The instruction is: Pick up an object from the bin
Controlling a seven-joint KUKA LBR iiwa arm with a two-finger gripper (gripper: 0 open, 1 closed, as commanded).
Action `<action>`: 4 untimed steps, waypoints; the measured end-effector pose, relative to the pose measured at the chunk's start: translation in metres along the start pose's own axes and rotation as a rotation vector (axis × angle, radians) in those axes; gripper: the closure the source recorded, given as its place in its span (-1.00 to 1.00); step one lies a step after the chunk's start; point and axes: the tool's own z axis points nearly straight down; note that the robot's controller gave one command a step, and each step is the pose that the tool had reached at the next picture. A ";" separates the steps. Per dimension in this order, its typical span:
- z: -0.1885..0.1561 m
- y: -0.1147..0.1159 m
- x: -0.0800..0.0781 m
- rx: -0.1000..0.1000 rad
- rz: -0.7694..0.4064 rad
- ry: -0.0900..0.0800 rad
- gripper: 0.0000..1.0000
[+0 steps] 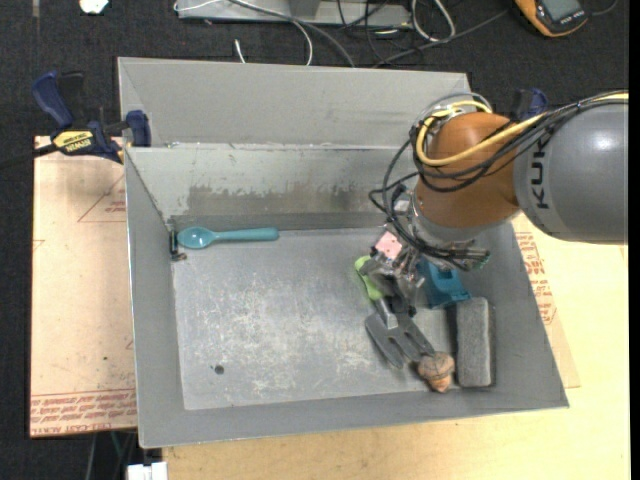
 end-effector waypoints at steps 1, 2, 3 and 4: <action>-0.020 0.002 0.000 -0.003 0.001 0.001 1.00; -0.050 0.001 -0.001 -0.003 0.003 0.000 1.00; -0.067 0.001 -0.002 -0.002 0.004 -0.002 1.00; -0.081 0.001 -0.004 0.000 0.006 -0.005 1.00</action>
Offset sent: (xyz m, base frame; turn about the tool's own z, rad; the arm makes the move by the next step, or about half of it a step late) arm -0.0016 0.0004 0.0572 0.0007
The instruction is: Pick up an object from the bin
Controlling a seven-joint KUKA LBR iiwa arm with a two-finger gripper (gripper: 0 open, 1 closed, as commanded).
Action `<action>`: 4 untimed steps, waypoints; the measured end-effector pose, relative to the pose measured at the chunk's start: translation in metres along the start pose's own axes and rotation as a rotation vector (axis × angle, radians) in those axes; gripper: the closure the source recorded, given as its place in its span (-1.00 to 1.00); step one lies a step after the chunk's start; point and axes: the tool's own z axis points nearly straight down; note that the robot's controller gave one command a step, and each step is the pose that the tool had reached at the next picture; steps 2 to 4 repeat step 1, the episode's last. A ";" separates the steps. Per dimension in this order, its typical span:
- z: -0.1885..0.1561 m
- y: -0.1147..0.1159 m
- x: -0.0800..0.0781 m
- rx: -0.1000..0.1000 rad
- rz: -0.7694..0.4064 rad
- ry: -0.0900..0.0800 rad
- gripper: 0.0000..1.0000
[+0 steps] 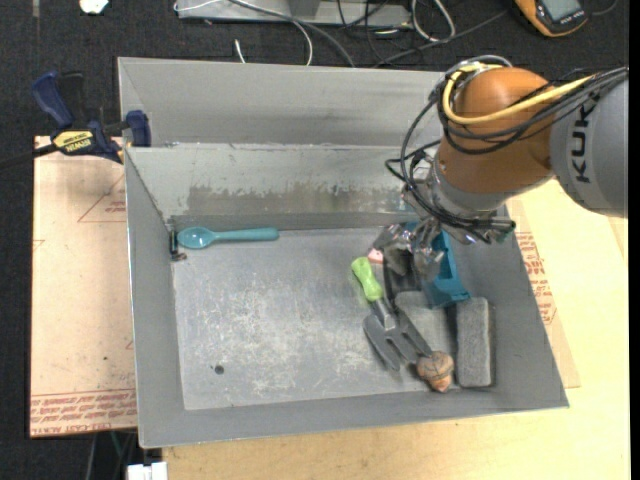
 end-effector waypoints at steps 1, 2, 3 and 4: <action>-0.012 0.000 -0.001 0.001 0.002 -0.002 1.00; -0.012 0.000 -0.001 0.001 0.002 -0.002 1.00; -0.012 0.000 -0.001 0.001 0.002 -0.002 1.00; -0.012 0.000 -0.001 0.001 0.002 -0.002 1.00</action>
Offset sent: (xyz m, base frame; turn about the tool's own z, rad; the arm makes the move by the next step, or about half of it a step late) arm 0.0005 0.0005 0.0168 0.0009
